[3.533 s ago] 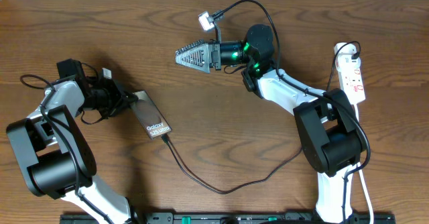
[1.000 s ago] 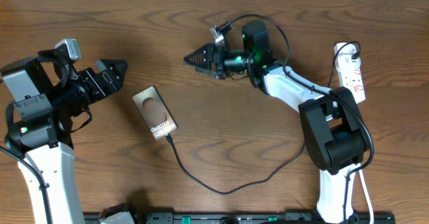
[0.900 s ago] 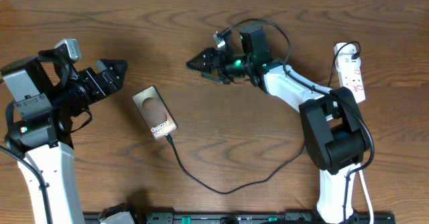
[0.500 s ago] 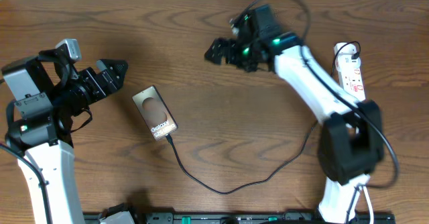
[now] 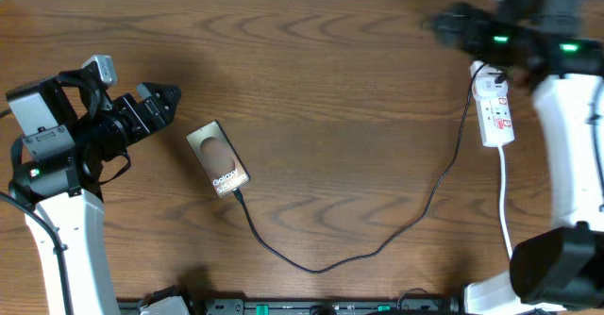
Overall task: Plug charger to phone and switch on socket
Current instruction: 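Move the right gripper to the power strip's switch, then press the orange switch beside the plug with the right gripper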
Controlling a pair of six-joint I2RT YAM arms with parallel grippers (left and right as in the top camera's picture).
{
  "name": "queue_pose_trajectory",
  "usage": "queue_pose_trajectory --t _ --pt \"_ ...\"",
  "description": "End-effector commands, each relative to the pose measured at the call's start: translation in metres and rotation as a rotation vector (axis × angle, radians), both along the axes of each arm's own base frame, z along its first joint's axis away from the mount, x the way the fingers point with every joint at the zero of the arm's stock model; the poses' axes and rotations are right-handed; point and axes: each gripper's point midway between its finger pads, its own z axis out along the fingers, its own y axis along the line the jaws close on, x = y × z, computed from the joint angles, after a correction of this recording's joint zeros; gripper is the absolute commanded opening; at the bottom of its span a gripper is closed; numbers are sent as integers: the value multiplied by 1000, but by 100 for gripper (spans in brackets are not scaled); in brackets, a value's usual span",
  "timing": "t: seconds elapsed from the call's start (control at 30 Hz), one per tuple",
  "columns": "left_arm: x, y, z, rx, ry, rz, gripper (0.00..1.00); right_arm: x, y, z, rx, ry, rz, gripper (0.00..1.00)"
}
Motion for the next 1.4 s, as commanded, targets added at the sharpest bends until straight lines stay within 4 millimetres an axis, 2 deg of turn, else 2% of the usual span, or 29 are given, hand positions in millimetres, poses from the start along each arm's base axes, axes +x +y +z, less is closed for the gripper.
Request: queue_pose_trajectory --t 0.0,0.17,0.23,0.33,0.57,0.77,1.03,1.37 --pt "2 0 9 -4 -19 -2 90 -9 -33 15 34 -79 69 99" --pt "2 0 9 -2 -20 -4 91 -19 -92 16 41 -119 15 99" --pt "2 0 9 -2 -20 -4 90 -21 -111 9 25 -115 -10 99" --pt "2 0 9 -2 -19 -4 90 -20 -127 -12 28 -78 -21 99" --pt "2 0 9 -2 -19 -4 90 -9 -129 -66 86 -4 42 99" --pt "2 0 9 -2 -20 -4 90 -6 -140 -96 41 54 35 99" --pt "2 -1 9 -3 -17 -4 90 -8 -150 -132 -39 150 28 99" --pt "1 -1 8 -4 -16 -4 90 -7 -140 -165 -39 221 69 99"
